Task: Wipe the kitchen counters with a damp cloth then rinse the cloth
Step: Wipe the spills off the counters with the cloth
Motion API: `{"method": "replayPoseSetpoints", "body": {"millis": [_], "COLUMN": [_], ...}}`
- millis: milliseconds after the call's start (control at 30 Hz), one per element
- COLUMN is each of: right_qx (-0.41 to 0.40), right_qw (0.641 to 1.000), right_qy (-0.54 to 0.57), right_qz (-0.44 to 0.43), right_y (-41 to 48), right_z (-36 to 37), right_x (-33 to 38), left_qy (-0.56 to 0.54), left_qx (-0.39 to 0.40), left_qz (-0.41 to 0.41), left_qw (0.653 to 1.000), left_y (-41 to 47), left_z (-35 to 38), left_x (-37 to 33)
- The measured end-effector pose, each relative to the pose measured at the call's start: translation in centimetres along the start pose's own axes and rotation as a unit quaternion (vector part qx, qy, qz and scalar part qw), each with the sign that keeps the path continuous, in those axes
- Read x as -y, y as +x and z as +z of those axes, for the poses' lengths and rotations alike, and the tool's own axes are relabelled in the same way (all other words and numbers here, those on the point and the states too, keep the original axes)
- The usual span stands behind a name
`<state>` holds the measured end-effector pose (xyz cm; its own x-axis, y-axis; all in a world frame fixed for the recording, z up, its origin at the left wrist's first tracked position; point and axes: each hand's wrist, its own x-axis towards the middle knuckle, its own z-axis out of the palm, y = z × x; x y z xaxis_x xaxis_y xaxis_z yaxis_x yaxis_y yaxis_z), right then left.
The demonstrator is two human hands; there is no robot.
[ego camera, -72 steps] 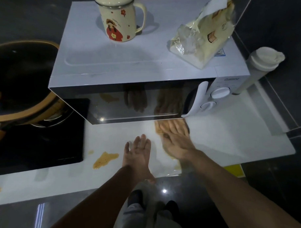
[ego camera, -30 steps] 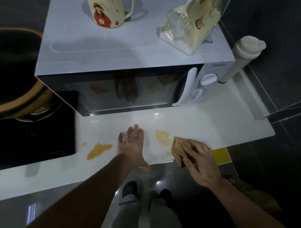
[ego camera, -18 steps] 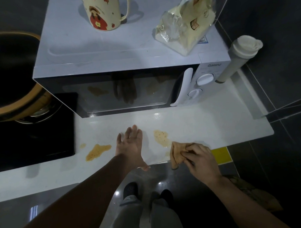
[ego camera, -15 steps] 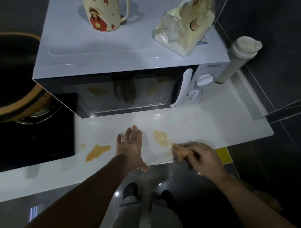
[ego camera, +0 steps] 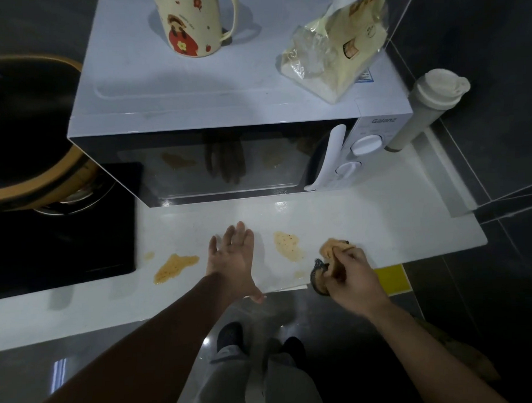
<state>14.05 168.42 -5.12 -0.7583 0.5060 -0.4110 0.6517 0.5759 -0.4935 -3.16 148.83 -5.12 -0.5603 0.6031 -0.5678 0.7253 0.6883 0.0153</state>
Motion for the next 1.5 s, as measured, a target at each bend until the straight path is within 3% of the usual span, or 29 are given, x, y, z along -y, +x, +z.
{"method": "replayPoseSetpoints", "body": {"millis": [67, 167, 233, 367, 567, 733, 900, 1000, 1067, 1200, 1300, 1367, 1433, 1500], "right_qx": [0.063, 0.001, -0.053, -0.073, -0.215, -0.142, -0.242, -0.157, -0.114, -0.229, -0.123, -0.073, -0.095, -0.193], "right_qw": [0.995, 0.987, 0.992, 0.993, 0.973, 0.99, 0.967, 0.988, 0.993, 0.972, 0.992, 0.994, 0.995, 0.977], "right_qy": [-0.076, -0.153, -0.102, -0.06, 0.035, 0.005, 0.026, -0.009, -0.026, 0.013, -0.02, -0.044, -0.029, -0.008], "right_qz": [-0.021, -0.042, -0.051, -0.065, 0.08, -0.016, 0.08, -0.005, -0.031, 0.055, -0.036, -0.066, 0.001, 0.095], "right_y": [0.8, 0.9, -0.1, -2.0, -0.8, -1.9, 0.4, -0.6, 0.1, 2.1, 0.4, 0.2, 1.6, 3.3], "right_z": [-1.3, -1.8, 0.5, 5.8, 4.1, 7.6, 4.6, 7.9, 6.9, 3.3, 7.5, 6.4, 2.8, 0.5], "right_x": [-0.6, -1.1, -0.2, 3.4, 2.3, 6.1, 3.1, 6.8, 5.5, 3.1, 7.4, 7.1, 4.3, 3.3], "left_qy": [0.002, 0.005, 0.007, 0.001, -0.007, 0.004, -0.007, -0.001, 0.016, 0.027, 0.016, 0.012, 0.01, -0.003], "left_qx": [0.003, 0.005, 0.007, 0.008, 0.003, 0.005, -0.03, -0.018, -0.01, 0.008, 0.009, 0.007, 0.011, 0.008], "left_qz": [0.001, 0.001, 0.002, 0.0, -0.001, 0.0, -0.006, 0.002, 0.002, -0.003, -0.006, -0.008, -0.004, -0.006], "left_qw": [1.0, 1.0, 1.0, 1.0, 1.0, 1.0, 1.0, 1.0, 1.0, 1.0, 1.0, 1.0, 1.0, 1.0], "left_y": [0.0, 0.0, -0.1, 0.0, -0.1, -0.4, -1.4, -1.3, -1.1, -1.0, -1.0, -1.1, -1.1, -0.9], "left_z": [0.0, 0.0, 0.0, 0.1, 0.1, 0.1, 1.0, 0.3, -0.4, -0.9, -1.0, -0.9, -0.9, -0.8], "left_x": [0.0, 0.0, 0.0, 0.2, 0.2, 0.3, 0.8, 1.3, 1.6, 1.4, 1.2, 1.3, 1.4, 1.5]}}
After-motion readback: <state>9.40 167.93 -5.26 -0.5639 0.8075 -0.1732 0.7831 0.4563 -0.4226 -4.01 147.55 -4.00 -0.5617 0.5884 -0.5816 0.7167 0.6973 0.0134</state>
